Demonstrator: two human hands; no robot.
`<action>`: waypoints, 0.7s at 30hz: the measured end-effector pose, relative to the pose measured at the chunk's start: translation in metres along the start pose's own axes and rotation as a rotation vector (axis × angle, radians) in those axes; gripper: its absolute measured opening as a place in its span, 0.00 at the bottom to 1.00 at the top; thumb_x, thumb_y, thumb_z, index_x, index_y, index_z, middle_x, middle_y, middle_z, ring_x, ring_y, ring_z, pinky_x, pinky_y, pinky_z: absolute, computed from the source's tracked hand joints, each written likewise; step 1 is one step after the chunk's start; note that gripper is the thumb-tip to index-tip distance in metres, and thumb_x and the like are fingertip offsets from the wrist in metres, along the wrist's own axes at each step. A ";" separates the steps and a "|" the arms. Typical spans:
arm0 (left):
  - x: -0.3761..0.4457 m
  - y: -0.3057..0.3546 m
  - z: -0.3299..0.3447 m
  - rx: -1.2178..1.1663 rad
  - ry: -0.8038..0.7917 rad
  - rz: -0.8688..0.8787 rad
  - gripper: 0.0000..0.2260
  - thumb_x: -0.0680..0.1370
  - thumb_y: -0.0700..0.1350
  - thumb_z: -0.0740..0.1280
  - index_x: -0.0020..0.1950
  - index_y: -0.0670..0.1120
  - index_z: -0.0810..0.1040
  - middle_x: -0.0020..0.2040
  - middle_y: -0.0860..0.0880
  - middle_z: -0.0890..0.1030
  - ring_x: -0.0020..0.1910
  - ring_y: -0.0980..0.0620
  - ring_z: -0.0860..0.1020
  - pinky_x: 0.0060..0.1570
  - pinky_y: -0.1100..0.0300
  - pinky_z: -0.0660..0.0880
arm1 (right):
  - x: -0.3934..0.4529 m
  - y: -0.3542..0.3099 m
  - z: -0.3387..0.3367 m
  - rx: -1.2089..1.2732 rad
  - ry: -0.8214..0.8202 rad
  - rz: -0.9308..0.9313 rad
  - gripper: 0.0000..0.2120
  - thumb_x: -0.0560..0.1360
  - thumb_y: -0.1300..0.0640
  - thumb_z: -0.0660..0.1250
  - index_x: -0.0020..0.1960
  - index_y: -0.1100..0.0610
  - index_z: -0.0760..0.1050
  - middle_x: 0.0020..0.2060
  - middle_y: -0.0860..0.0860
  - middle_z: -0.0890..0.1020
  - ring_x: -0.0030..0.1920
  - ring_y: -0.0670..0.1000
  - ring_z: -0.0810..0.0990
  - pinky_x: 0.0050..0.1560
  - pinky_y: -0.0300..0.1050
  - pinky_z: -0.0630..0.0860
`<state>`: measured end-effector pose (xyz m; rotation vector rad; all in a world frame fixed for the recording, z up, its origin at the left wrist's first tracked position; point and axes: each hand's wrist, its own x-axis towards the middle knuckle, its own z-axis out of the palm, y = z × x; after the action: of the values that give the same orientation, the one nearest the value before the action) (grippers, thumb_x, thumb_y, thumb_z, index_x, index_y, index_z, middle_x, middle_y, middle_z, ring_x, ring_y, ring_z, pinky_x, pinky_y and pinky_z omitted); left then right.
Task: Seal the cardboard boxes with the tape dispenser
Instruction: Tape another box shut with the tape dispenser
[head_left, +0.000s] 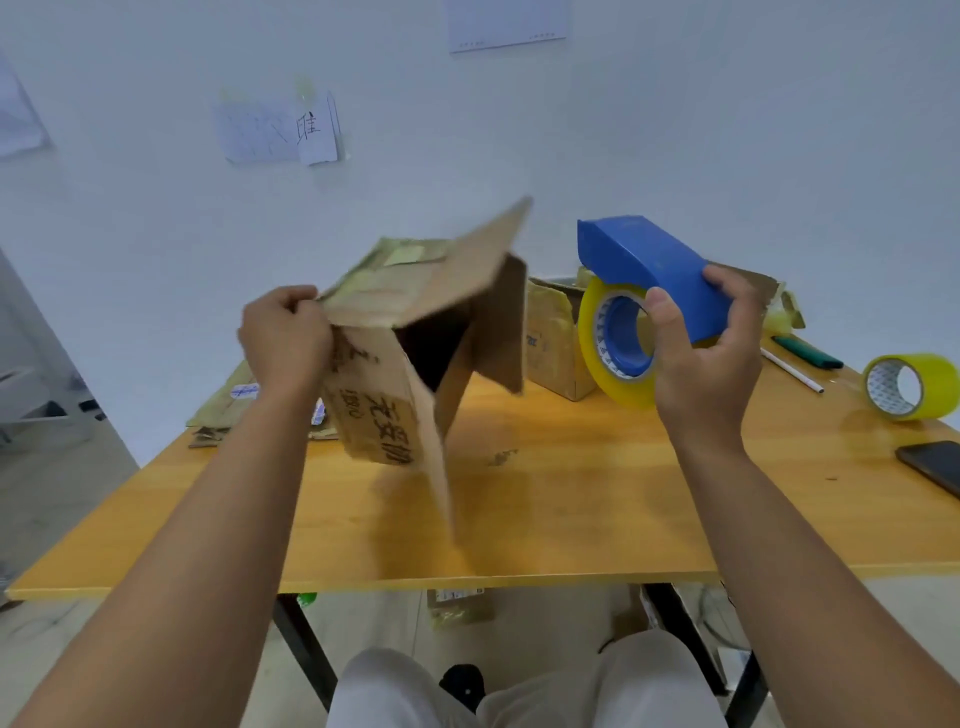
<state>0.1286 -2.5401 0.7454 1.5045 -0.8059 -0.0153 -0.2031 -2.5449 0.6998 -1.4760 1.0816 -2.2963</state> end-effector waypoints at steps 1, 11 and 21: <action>0.007 -0.006 -0.004 -0.037 -0.008 -0.090 0.15 0.73 0.41 0.60 0.51 0.51 0.84 0.50 0.52 0.83 0.46 0.53 0.80 0.52 0.57 0.78 | 0.000 -0.002 0.002 0.007 -0.002 -0.012 0.19 0.76 0.40 0.69 0.63 0.43 0.69 0.55 0.29 0.74 0.57 0.39 0.76 0.50 0.32 0.74; -0.042 -0.064 -0.014 0.073 -0.409 0.013 0.25 0.79 0.68 0.51 0.55 0.52 0.78 0.54 0.53 0.79 0.55 0.52 0.75 0.51 0.50 0.71 | -0.030 0.006 0.021 0.035 -0.133 -0.001 0.22 0.76 0.42 0.69 0.65 0.50 0.71 0.54 0.26 0.72 0.55 0.31 0.73 0.46 0.25 0.70; -0.057 -0.067 -0.031 0.336 -0.341 0.485 0.44 0.73 0.69 0.66 0.80 0.51 0.52 0.77 0.47 0.62 0.75 0.47 0.62 0.70 0.47 0.66 | -0.055 0.003 0.036 0.016 -0.213 0.039 0.19 0.74 0.37 0.68 0.63 0.38 0.68 0.53 0.27 0.73 0.53 0.37 0.76 0.44 0.29 0.74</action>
<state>0.1319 -2.4941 0.6652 1.6016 -1.4924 0.2410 -0.1463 -2.5346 0.6675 -1.6332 1.0195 -2.0603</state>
